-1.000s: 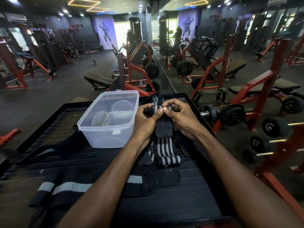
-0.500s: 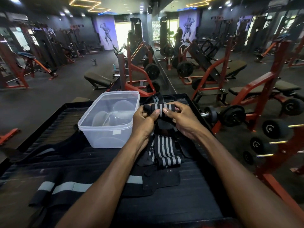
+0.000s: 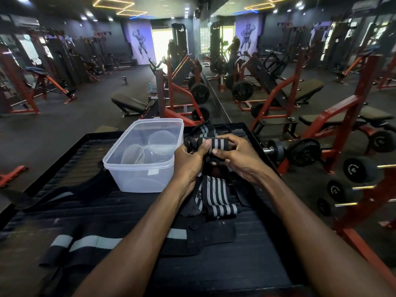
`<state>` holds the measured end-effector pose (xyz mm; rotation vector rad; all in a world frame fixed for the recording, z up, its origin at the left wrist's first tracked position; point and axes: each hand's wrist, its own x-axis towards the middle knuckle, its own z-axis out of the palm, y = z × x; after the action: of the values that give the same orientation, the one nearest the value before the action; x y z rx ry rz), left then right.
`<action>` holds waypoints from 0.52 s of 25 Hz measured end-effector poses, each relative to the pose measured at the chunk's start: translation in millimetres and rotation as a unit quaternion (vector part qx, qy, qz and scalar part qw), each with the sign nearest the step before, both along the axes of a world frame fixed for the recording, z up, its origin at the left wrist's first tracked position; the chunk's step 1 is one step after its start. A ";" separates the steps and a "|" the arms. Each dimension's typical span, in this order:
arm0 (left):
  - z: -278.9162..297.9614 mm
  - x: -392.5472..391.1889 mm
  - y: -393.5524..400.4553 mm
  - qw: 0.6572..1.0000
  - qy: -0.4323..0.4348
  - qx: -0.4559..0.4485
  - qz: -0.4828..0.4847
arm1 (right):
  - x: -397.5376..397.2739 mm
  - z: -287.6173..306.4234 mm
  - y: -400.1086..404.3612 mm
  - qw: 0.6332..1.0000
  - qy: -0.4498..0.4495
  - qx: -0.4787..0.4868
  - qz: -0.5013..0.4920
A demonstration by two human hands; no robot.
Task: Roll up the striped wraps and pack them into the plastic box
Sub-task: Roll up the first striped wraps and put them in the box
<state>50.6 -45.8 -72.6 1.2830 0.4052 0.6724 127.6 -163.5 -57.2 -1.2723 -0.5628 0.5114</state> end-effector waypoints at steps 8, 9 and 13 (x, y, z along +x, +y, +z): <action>0.4 0.2 1.0 1.000 0.006 0.004 -0.029 | 1.6 -0.3 -2.8 0.999 -0.027 -0.017 -0.010; 1.0 -0.2 1.7 1.000 0.006 0.016 -0.023 | 1.9 0.6 -3.3 1.000 -0.003 -0.003 0.010; 3.5 -3.1 -2.3 0.998 0.005 0.057 -0.028 | 2.5 3.1 -4.3 0.999 0.033 0.022 0.034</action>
<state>47.5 -48.0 -69.0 1.4019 0.3407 0.6491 130.1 -167.7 -54.1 -1.1938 -0.5599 0.5939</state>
